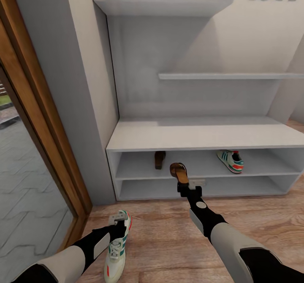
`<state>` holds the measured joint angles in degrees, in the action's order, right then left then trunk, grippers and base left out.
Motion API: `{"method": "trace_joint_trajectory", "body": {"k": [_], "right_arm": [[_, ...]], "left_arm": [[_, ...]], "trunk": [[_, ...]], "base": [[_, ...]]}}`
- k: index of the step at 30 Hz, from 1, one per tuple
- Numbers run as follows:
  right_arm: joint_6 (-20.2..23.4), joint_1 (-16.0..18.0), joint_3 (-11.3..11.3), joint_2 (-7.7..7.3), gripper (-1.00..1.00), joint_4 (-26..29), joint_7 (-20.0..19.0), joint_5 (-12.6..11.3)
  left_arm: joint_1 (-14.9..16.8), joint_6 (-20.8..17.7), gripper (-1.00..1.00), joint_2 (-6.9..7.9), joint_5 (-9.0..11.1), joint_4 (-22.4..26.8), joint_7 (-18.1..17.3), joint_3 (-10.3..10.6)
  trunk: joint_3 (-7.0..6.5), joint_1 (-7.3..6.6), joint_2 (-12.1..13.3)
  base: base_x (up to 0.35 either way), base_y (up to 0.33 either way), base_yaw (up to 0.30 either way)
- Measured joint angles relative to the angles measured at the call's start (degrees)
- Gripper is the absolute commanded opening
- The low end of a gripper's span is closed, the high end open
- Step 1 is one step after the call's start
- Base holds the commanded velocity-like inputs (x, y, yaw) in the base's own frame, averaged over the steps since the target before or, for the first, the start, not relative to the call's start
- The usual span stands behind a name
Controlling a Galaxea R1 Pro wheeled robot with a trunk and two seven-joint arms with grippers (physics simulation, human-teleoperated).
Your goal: Pick up the two gym shoes and the two sandals from the corridor floor and place them onto the hallstand (shoe rack) in the corridor, making sure they are on the rack and not on the floor. Arrange them so the two gym shoes are next to each other and the two sandals are next to each other.
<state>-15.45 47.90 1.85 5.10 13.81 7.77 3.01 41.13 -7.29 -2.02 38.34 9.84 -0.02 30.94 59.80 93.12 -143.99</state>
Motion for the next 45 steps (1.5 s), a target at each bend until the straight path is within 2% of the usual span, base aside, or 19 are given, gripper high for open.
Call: {"method": "trace_joint_trajectory", "body": {"k": [21, 45], "right_arm": [[0.00, 0.00, 0.00, -0.04, -1.00, 0.08, 0.04, 0.00], [0.00, 0.00, 0.00, -0.03, -1.00, 0.08, 0.04, 0.00]], "left_arm": [[0.00, 0.00, -1.00, -0.03, 0.00, 0.00, -0.08, 0.76], [0.00, 0.00, -1.00, -0.09, 0.03, 0.00, -0.09, 0.97]], "trunk": [[0.00, 0.00, 0.00], [0.00, 0.00, 0.00]], "base": [[0.033, 0.003, 0.000], [0.089, -0.007, 0.000]]}}
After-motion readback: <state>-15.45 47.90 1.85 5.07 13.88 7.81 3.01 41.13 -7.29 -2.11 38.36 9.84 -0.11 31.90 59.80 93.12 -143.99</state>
